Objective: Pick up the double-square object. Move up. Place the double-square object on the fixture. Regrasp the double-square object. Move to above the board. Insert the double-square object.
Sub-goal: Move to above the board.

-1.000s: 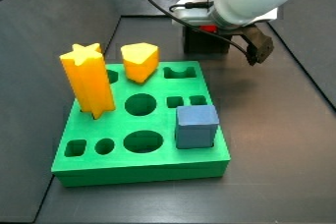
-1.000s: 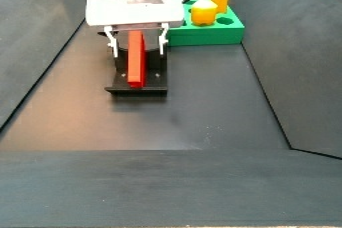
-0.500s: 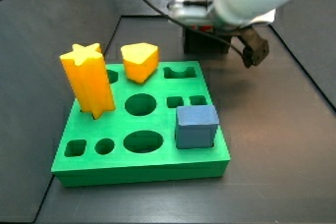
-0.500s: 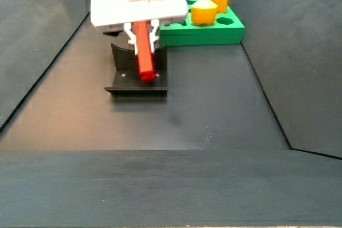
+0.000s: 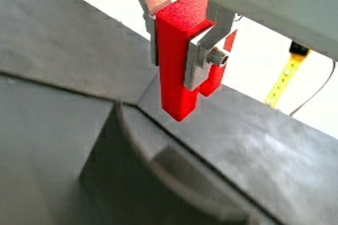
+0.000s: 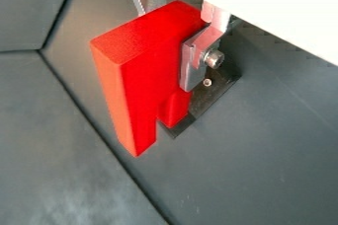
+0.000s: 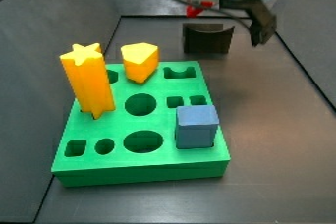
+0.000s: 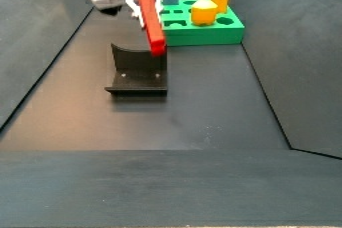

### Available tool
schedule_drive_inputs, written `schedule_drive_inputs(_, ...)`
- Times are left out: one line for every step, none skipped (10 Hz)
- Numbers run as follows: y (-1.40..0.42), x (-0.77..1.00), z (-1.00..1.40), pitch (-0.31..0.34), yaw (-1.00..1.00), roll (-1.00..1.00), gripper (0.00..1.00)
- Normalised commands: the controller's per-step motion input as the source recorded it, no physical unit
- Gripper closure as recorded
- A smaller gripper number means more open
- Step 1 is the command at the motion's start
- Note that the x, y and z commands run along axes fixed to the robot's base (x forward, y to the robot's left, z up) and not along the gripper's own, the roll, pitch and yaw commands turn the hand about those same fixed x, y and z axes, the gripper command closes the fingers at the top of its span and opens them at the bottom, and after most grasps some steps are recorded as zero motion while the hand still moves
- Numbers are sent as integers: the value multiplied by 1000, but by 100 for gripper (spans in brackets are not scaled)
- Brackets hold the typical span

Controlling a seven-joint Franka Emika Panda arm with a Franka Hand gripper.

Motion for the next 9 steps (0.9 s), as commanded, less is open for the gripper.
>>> schedule_drive_inputs(-119, -106, 1000, -117, 237, 10, 100)
schedule_drive_inputs(-114, -104, 1000, -144, 181, 16, 100)
schedule_drive_inputs(-109, -103, 1000, -163, 129, 18, 100)
schedule_drive_inputs(-103, -105, 1000, -169, 78, 19, 100)
schedule_drive_inputs(-95, -109, 1000, -164, 25, 13, 100)
schedule_drive_inputs(-90, -112, 1000, -150, -7, 3, 100)
schedule_drive_inputs(-84, -114, 1000, -141, -27, -3, 100)
schedule_drive_inputs(-71, -117, 1000, -108, -67, -15, 100)
schedule_drive_inputs(-57, -117, 1000, -66, -97, -27, 100)
